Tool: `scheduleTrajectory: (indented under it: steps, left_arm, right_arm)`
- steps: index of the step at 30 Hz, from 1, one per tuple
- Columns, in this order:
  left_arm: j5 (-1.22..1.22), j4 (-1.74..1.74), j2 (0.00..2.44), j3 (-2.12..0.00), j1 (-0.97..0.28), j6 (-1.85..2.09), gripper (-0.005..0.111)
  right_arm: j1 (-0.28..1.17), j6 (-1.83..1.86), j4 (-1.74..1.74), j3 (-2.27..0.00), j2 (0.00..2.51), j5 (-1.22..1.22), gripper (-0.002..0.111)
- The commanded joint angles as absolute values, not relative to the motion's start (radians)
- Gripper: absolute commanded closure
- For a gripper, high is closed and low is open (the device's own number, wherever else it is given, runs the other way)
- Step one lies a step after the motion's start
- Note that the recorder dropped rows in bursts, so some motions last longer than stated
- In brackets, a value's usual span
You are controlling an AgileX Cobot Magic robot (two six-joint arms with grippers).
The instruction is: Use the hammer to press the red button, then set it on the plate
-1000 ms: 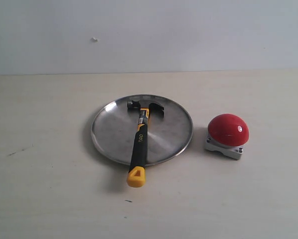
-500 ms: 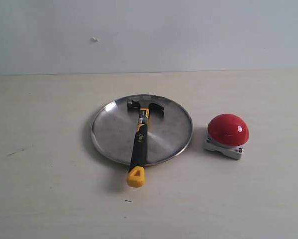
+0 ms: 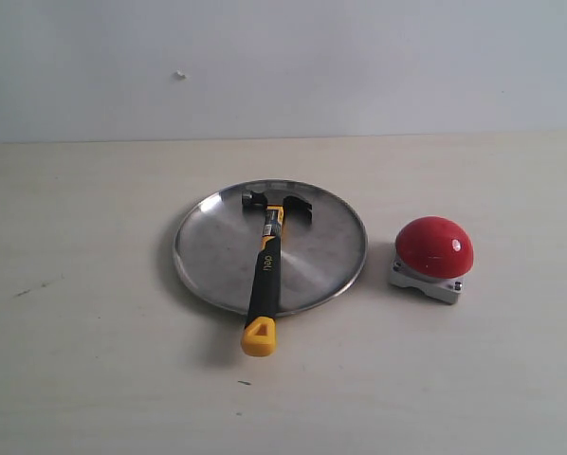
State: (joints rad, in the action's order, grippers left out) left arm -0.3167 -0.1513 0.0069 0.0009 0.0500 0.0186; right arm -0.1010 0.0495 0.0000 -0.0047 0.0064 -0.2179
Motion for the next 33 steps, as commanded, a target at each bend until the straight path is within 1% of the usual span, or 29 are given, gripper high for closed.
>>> scheduleTrajectory:
  steps: [1,3,33]
  left_arm:
    - [-0.331,-0.132,0.000,0.000,0.053,-0.037,0.107]
    - [-0.361,-0.121,0.000,0.000,0.053,-0.037,0.107]
    - [-0.361,-0.116,0.000,0.000,0.053,-0.034,0.107]
  right_arm:
    - [-0.107,0.050,0.000,0.000,0.000,-0.213,0.108]
    - [-0.107,0.050,0.000,0.000,0.000,-0.213,0.108]
    - [-0.107,0.050,0.000,0.000,0.000,-0.213,0.108]
